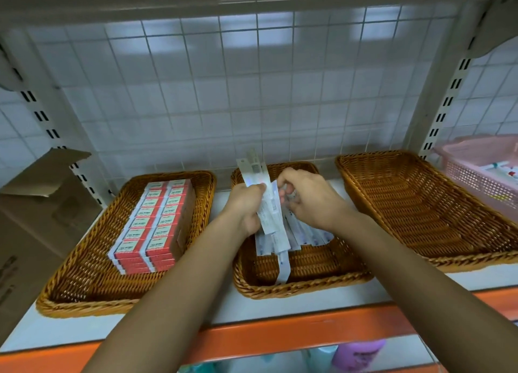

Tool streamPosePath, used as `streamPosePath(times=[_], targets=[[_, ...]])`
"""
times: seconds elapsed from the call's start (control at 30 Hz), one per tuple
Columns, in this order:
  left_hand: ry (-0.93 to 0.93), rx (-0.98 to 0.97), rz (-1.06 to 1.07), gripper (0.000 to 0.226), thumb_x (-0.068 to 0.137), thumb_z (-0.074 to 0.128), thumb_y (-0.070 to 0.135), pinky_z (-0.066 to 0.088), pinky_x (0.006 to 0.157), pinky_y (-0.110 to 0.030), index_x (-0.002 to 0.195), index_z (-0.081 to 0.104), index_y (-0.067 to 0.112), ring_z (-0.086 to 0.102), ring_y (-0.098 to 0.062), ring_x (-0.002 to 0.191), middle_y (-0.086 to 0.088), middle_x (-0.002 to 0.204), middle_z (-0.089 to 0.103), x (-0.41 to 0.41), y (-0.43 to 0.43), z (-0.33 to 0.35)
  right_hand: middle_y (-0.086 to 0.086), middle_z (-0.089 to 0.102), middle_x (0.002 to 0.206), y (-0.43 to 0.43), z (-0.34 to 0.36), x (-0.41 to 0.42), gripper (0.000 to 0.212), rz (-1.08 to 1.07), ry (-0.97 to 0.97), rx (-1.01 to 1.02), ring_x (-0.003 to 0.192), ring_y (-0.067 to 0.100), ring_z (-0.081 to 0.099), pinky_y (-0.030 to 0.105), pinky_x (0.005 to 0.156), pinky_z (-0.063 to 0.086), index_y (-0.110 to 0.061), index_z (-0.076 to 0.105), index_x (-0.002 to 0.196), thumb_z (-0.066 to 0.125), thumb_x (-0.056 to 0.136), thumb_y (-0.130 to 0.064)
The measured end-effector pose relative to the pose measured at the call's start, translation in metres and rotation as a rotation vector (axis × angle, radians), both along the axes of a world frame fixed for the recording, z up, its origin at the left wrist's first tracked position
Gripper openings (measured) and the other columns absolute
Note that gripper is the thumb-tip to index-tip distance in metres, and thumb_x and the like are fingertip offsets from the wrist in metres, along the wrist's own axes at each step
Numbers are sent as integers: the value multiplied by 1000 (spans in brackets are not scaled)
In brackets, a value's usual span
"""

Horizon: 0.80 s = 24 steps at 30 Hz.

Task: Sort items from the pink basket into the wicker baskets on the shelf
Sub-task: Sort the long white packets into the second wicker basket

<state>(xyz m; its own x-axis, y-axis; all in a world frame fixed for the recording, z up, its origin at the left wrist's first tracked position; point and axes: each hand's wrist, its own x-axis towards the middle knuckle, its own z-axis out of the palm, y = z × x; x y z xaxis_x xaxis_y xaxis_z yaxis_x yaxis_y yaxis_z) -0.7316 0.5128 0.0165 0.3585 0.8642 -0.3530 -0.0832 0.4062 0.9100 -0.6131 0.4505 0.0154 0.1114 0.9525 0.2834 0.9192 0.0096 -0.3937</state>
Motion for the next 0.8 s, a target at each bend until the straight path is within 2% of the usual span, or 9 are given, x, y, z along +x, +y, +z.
streamPosePath(times=[0.1,0.17,0.2,0.37,0.47,0.63,0.73,0.8], targets=[[9,20,26,27,99,41,4,54,63,-36,121,53,-6,67,-28,77,-24,102,66,-4,1,5,-2,52,100,-4,-7,-1,36,59,57,107,77,10,54,32,71,50,-26,48,112,59,84,-6],[16,35,17,28,98,42,3,55,62,-38,124,51,-6,67,-29,77,-24,103,65,-6,-1,9,0,51,105,-6,-8,-3,42,80,23,149,79,10,54,28,71,48,-24,49,123,59,85,-8],[18,42,12,29,97,43,1,55,62,-39,125,50,-6,66,-29,76,-23,103,64,-7,-2,11,1,51,106,-6,-9,-4,39,93,-20,160,81,13,56,29,71,49,-23,52,123,59,86,-11],[32,56,-7,26,98,43,0,52,62,-41,123,47,-6,64,-28,74,-18,95,62,-15,-3,18,7,54,109,-6,-11,-7,24,35,-116,235,90,22,57,34,70,51,-17,68,109,63,86,-15],[25,71,-3,13,100,39,2,54,77,-46,108,49,3,65,-29,82,-16,95,65,-23,-2,21,12,56,108,-5,-12,-2,21,-44,-104,288,93,27,58,38,72,53,-15,72,104,66,84,-13],[23,149,97,16,98,38,2,55,60,-29,106,52,5,64,-17,69,-9,87,64,-35,2,20,9,47,115,-8,-5,3,24,-246,-177,147,113,24,45,36,85,46,-15,67,112,57,91,-23],[53,182,165,19,96,38,3,49,63,-26,85,53,7,55,-14,63,-7,77,59,-37,4,18,10,51,113,-7,-1,5,20,-320,-253,93,109,26,49,38,83,51,-12,68,105,57,91,-21],[45,170,204,16,96,40,6,49,64,-25,96,56,6,55,-13,64,-5,78,59,-37,7,17,11,56,108,-5,1,5,15,-338,-285,26,99,29,56,39,78,53,-10,69,98,59,89,-16]])
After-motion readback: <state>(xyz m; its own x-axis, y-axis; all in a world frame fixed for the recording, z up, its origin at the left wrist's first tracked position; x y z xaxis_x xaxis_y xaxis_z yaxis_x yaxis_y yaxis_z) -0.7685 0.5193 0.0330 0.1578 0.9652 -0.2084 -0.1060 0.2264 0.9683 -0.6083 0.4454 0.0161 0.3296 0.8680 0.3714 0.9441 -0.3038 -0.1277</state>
